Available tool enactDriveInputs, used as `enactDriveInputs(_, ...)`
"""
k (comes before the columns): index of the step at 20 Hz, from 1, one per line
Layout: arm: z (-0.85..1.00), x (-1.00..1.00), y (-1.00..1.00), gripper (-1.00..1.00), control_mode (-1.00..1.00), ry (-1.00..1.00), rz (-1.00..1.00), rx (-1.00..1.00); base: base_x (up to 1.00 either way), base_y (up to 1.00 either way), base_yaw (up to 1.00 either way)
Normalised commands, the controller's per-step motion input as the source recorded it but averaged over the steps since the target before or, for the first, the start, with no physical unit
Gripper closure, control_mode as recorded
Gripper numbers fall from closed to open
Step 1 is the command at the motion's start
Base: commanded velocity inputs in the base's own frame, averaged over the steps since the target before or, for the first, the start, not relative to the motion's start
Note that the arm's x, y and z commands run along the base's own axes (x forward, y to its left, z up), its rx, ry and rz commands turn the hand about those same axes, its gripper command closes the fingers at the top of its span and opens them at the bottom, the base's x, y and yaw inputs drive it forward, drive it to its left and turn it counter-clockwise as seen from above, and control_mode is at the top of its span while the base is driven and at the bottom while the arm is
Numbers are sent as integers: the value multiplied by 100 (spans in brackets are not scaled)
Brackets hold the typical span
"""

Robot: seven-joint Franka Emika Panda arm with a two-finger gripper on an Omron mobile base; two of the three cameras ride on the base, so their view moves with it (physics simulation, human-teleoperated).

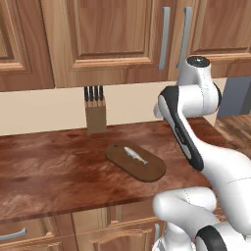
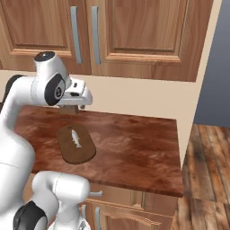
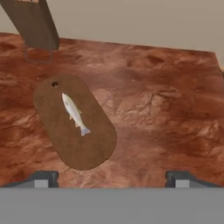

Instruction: Open the cabinet, retrieve the rolling pin, and place it next to the meat on the cutting board to prepare for tenderizing.

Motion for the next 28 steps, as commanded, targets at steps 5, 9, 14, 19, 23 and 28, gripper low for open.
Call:
enactDriveInputs(5,44,-55,-10,-100,-100,-28,-2,-3,0,0,0)
enactDriveInputs(9,63,-50,-17,-100,-100,-30,0,0,0,0,0)
enactDriveInputs(14,79,-36,-17,-100,-100,-31,1,0,0,0,0)
enactDriveInputs(19,81,-7,-8,-100,-100,-31,7,0,0,0,0)
enactDriveInputs(23,63,0,-11,-100,-100,-32,9,0,0,0,0)
enactDriveInputs(28,2,0,0,-100,-100,-19,3,-1,0,0,0)
